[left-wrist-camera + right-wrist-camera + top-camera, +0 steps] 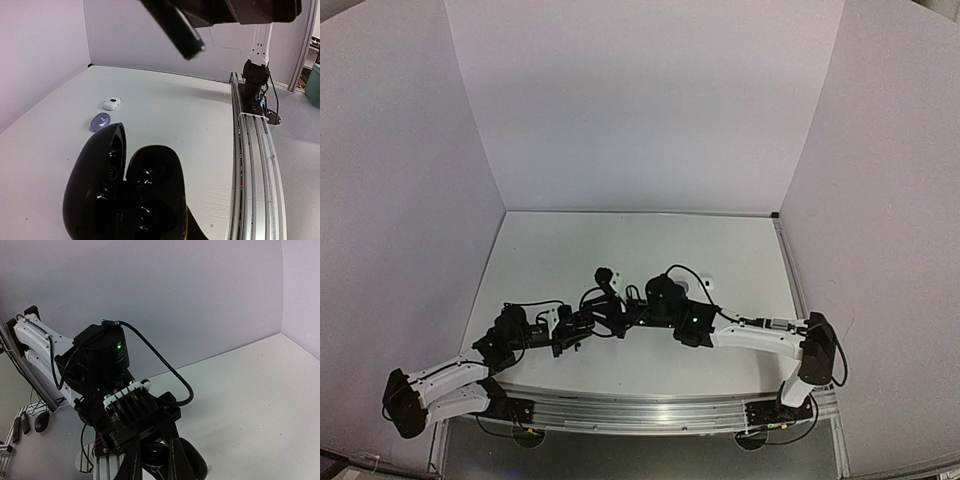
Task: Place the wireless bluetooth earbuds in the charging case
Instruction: Insert the right earbud into the right side groove of the charging case.
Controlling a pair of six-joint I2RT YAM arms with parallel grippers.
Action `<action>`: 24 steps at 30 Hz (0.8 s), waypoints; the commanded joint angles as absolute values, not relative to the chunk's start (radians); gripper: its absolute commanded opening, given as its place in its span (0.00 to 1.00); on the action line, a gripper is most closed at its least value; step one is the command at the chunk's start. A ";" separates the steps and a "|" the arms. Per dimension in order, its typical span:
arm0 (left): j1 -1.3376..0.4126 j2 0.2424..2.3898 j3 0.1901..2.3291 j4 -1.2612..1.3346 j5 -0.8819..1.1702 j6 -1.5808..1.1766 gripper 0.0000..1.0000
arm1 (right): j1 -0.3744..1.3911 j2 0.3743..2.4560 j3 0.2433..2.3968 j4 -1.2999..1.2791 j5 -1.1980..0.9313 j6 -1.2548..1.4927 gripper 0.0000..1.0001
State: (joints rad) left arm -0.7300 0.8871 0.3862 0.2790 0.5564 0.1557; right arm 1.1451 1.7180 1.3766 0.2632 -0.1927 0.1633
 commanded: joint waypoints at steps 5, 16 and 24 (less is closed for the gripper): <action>-0.731 0.859 0.431 0.288 0.538 0.139 0.00 | 1.154 1.706 1.337 0.337 -0.160 0.056 0.00; -0.730 0.860 0.429 0.302 0.540 0.111 0.00 | 1.154 1.727 1.321 0.351 -0.091 0.011 0.00; -0.730 0.868 0.432 0.330 0.537 0.062 0.00 | 1.154 1.737 1.297 0.400 -0.087 0.019 0.00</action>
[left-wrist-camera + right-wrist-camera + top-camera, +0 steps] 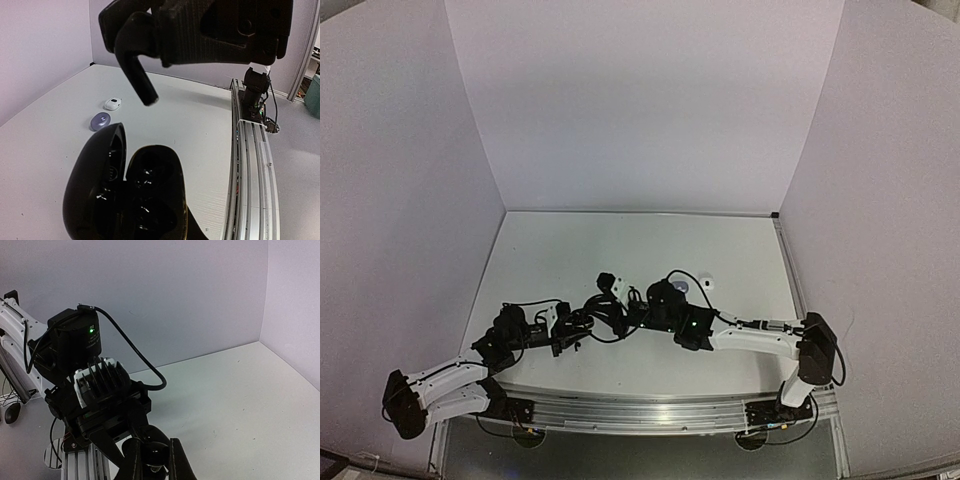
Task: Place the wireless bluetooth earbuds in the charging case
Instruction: Insert the right earbud into the right side groove of the charging case.
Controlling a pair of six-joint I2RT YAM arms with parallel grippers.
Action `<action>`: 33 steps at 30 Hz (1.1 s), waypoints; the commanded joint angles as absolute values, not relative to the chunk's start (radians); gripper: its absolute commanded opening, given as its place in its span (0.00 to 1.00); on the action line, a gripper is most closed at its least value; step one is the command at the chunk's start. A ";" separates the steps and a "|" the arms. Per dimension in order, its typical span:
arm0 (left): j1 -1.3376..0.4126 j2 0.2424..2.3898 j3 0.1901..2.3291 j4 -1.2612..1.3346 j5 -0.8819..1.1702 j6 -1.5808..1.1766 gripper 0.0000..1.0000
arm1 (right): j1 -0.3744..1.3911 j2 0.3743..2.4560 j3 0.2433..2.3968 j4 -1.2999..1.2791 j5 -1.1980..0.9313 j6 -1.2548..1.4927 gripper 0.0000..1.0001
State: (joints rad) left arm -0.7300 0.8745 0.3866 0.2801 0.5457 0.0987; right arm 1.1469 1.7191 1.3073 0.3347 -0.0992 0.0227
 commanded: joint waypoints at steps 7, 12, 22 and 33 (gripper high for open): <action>-0.730 0.879 0.431 0.363 0.541 0.058 0.00 | 1.155 1.760 1.304 0.406 -0.106 0.018 0.00; -0.730 0.882 0.427 0.385 0.535 0.048 0.00 | 1.154 1.758 1.289 0.408 -0.099 0.022 0.00; -0.730 0.880 0.427 0.390 0.516 0.043 0.00 | 1.155 1.752 1.267 0.407 -0.076 0.018 0.00; -0.730 0.881 0.411 0.455 0.521 0.016 0.00 | 1.154 1.753 1.255 0.387 -0.072 -0.074 0.00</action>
State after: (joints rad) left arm -0.7300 0.8871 0.3866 0.3499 0.5198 0.0408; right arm 1.1473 1.7531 1.2687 0.4095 -0.0776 -0.0198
